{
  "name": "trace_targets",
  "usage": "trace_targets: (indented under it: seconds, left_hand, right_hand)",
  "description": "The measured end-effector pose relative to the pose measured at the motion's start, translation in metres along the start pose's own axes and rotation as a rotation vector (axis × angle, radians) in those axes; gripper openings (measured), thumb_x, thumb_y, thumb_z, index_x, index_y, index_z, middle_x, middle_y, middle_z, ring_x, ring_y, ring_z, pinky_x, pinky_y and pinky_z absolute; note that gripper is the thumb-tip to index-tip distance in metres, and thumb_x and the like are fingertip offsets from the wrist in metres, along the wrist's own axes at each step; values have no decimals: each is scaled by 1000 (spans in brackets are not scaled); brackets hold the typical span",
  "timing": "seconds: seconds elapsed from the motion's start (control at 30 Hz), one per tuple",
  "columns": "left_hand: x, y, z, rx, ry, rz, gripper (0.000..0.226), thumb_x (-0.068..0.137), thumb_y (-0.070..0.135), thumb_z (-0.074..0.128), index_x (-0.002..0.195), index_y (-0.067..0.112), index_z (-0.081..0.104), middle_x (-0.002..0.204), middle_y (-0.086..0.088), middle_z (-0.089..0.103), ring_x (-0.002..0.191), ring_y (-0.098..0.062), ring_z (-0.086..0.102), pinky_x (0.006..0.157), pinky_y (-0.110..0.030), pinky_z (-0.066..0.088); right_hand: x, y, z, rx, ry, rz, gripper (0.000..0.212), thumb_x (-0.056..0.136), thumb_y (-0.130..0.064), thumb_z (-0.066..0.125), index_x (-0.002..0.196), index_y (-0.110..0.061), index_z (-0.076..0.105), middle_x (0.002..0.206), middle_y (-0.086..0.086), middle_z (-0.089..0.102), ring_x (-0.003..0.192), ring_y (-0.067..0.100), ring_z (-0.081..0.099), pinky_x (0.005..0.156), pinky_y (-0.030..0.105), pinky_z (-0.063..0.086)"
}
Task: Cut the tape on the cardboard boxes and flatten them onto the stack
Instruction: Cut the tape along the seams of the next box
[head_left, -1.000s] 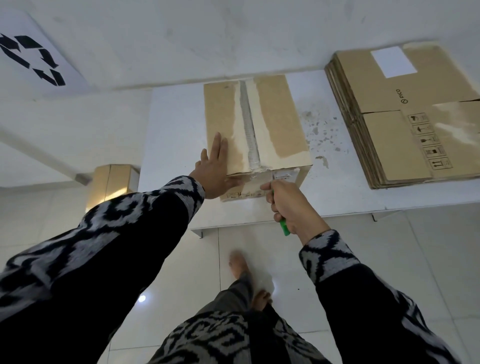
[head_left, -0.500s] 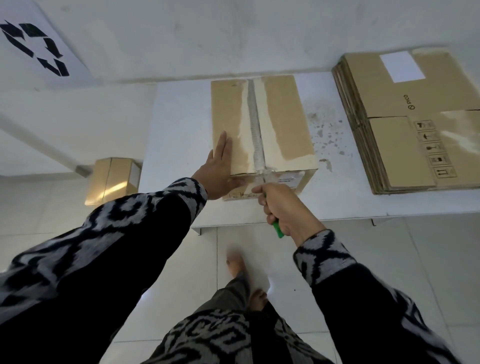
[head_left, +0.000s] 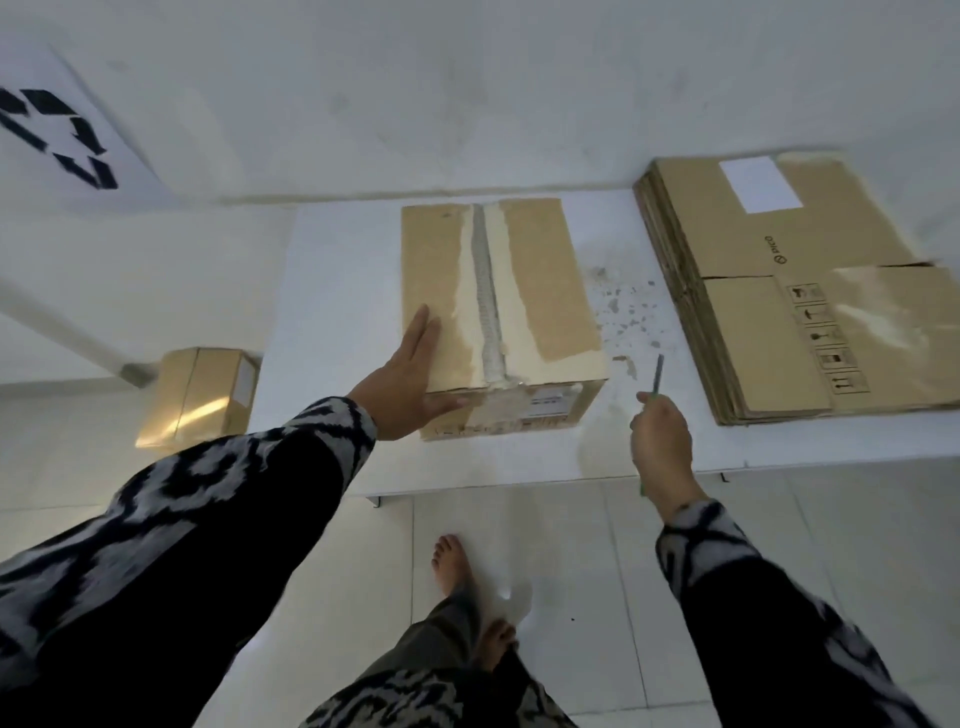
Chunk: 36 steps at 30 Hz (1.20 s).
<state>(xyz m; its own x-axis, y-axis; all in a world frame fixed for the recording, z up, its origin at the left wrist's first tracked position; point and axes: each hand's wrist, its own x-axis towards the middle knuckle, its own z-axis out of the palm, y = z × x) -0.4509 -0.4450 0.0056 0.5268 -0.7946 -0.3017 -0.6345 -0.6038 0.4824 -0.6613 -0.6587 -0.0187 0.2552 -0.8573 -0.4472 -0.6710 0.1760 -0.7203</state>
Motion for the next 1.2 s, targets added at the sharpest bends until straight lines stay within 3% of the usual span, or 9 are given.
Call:
trace_targets:
  seconds: [0.17, 0.33, 0.47, 0.57, 0.63, 0.7, 0.83, 0.97, 1.2]
  left_hand:
    - [3, 0, -1, 23, -4, -32, 112, 82, 67, 53, 155, 16, -16, 158, 14, -30, 145, -23, 27, 105, -43, 44]
    - [2, -3, 2, 12, 20, -33, 110, 85, 63, 57, 155, 19, -15, 157, 19, -31, 139, -25, 38, 99, -44, 48]
    - [2, -5, 1, -31, 31, -29, 110, 85, 63, 60, 156, 23, -14, 155, 24, -31, 139, -21, 38, 101, -40, 45]
    - [0, -3, -1, -78, 30, -27, 111, 82, 64, 62, 156, 26, -12, 156, 26, -27, 142, -16, 33, 105, -41, 43]
    - [-1, -2, -4, -108, 59, -26, 110, 81, 64, 64, 157, 25, -5, 158, 25, -21, 145, -10, 26, 110, -38, 39]
    - [-4, -2, -6, -122, 98, -19, 106, 81, 64, 64, 158, 24, 2, 161, 21, -13, 148, -5, 15, 117, -33, 29]
    - [-10, -5, -6, -184, 139, -8, 97, 86, 60, 61, 158, 26, 6, 162, 20, -5, 148, -3, 12, 118, -23, 18]
    - [-13, -6, -2, -206, 132, -10, 89, 91, 56, 56, 158, 28, 5, 161, 21, -8, 147, -8, 22, 116, -27, 28]
    - [-20, -18, 3, -184, 180, 43, 78, 93, 56, 47, 157, 29, 11, 160, 23, -7, 142, -7, 31, 113, -30, 36]
  right_hand:
    - [73, 21, 12, -417, -165, -12, 47, 97, -12, 40, 144, -8, 40, 140, 25, 34, 106, 46, 53, 92, 47, 48]
    - [82, 27, 28, -569, 20, -52, 50, 99, -25, 48, 146, -13, 36, 140, 22, 33, 121, 44, 40, 99, 48, 40]
    - [63, -9, 14, -71, 105, -313, 57, 100, -47, 48, 147, -15, 41, 146, 10, 35, 134, 31, 35, 109, 42, 34]
    - [34, -52, -4, -189, -223, -749, 74, 86, -64, 57, 149, -30, 38, 152, -4, 31, 139, 15, 32, 110, 35, 33]
    - [28, -69, -10, -658, -421, -858, 105, 68, -82, 61, 155, -37, 21, 163, -9, 11, 147, 16, 16, 115, 40, 25]
    - [28, -75, -12, -844, -471, -851, 119, 58, -89, 58, 156, -37, 17, 165, -9, 1, 150, 19, 13, 117, 43, 26]
    - [28, -70, -14, -583, -489, -774, 94, 68, -75, 64, 150, -39, 36, 163, -14, 14, 147, 11, 22, 117, 40, 31]
    - [18, -53, -9, -568, -450, -834, 67, 95, -58, 46, 154, -34, 27, 164, -10, 13, 147, 12, 24, 119, 40, 29]
    - [4, -33, 3, -314, -336, -867, 57, 102, -43, 31, 155, -26, 25, 153, -16, 31, 139, -1, 28, 117, 25, 27]
